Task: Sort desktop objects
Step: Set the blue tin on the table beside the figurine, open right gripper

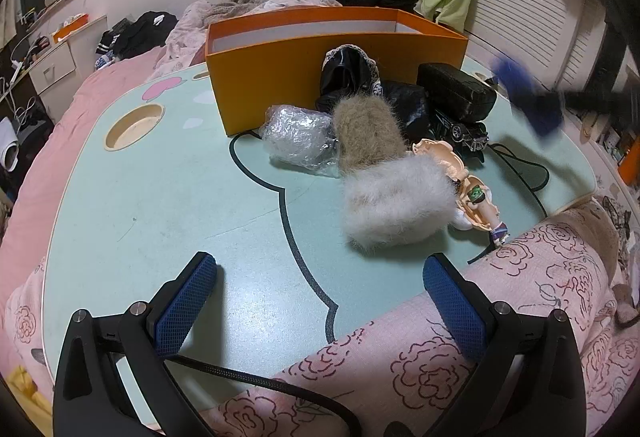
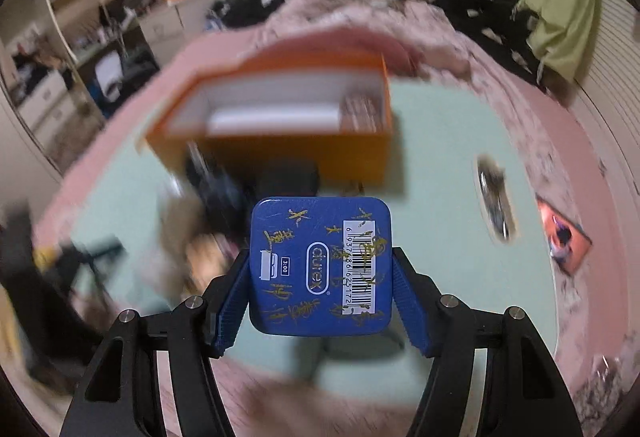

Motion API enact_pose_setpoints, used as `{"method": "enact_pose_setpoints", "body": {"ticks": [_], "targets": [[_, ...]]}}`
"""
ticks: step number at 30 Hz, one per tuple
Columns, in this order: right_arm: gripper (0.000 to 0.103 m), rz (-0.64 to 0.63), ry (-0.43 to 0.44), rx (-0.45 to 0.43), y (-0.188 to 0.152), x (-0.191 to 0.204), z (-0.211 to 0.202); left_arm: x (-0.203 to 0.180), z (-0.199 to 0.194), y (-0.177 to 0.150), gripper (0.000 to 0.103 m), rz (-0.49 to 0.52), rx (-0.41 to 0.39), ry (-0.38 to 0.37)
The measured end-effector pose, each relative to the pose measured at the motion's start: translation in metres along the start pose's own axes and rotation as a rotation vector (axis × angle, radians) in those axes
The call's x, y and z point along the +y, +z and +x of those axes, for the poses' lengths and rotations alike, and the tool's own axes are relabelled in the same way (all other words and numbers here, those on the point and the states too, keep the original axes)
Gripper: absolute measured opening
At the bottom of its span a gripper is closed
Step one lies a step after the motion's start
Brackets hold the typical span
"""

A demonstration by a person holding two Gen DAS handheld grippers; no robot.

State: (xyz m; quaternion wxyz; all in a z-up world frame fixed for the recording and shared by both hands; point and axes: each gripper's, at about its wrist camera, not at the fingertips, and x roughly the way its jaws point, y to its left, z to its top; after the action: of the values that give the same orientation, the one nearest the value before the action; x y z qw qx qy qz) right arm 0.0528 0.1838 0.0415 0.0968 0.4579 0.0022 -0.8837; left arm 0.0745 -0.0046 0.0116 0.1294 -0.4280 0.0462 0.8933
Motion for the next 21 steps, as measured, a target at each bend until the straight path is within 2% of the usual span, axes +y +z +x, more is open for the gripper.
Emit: {"method": "enact_pose_setpoints", "body": {"ticks": [4,8,10,12,15,18,21], "targets": [[0.066,0.037,0.083,0.051,-0.015,0.002,0.019,0.0,0.0,0.0,0.103,0.001,0.0,-0.001],[0.066,0.001,0.075,0.019,-0.004,0.017,0.032,0.0,0.0,0.0,0.103,0.002,0.001,0.0],[0.069,-0.011,0.098,-0.007,-0.005,0.025,0.029,0.0,0.0,0.0,0.103,0.001,0.001,0.0],[0.089,-0.011,0.116,-0.05,-0.009,0.024,0.024,0.0,0.0,0.0,0.103,0.001,0.0,-0.001],[0.09,-0.003,0.078,-0.091,-0.021,0.019,0.014,0.0,0.0,0.0,0.103,0.001,0.0,0.0],[0.091,0.012,0.053,-0.071,-0.037,0.009,0.013,0.0,0.0,0.0,0.103,0.001,0.001,0.0],[0.103,0.005,0.04,-0.088,-0.049,0.001,0.018,0.0,0.001,0.0,0.103,0.001,0.001,0.0]]}}
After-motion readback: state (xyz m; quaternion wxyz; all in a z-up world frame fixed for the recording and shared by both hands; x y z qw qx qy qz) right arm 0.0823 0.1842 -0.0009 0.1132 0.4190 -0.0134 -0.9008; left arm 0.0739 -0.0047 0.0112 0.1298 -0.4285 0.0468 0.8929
